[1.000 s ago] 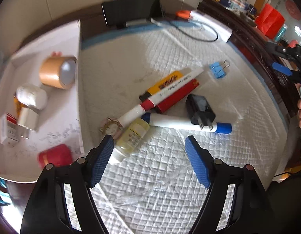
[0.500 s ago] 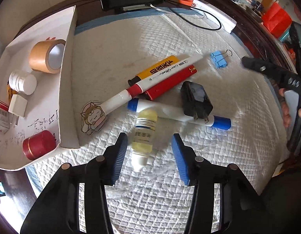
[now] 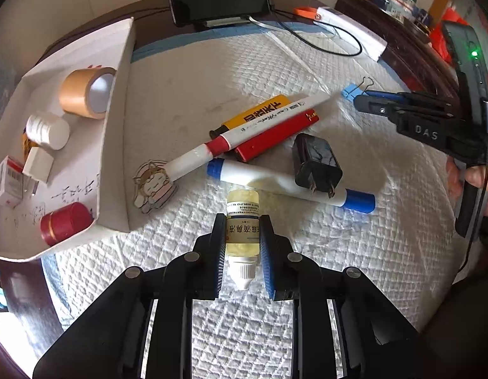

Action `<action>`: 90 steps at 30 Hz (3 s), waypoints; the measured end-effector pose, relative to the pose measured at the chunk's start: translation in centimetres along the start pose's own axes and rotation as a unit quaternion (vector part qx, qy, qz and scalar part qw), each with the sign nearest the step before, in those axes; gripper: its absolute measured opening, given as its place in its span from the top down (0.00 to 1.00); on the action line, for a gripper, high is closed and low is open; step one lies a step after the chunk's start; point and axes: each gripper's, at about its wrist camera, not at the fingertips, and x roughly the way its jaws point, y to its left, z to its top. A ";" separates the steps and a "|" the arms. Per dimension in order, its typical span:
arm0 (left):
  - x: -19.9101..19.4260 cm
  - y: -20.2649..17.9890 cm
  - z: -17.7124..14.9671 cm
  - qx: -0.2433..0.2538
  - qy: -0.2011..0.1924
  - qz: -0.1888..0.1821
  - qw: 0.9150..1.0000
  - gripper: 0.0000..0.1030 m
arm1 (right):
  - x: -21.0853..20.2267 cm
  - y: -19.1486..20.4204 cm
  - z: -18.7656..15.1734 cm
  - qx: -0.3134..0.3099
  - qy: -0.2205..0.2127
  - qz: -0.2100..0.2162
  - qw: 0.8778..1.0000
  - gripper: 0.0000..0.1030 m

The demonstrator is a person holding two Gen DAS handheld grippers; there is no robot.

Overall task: Organize rigid objects
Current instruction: 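Grasp the small yellow-liquid bottle with the left gripper while the right gripper grasps the blue binder clip, then carry the small bottle and binder clip into the white tray and open both grippers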

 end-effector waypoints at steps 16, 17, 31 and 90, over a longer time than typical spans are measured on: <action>-16.0 4.3 3.3 -0.060 -0.190 0.091 0.976 0.81 | -13.8 -0.3 5.4 0.064 -0.182 0.077 0.978 0.83; -17.8 4.9 3.7 -0.065 -0.210 0.108 0.970 0.81 | -14.7 0.0 5.9 0.060 -0.196 0.079 0.976 0.83; -26.2 9.7 1.3 -0.111 -0.298 0.129 0.939 0.81 | -23.3 9.6 10.5 0.022 -0.315 0.174 0.933 0.83; -14.0 25.5 3.1 -0.188 -0.184 0.053 0.963 0.81 | -5.3 21.8 14.8 -0.006 -0.111 0.187 0.976 0.83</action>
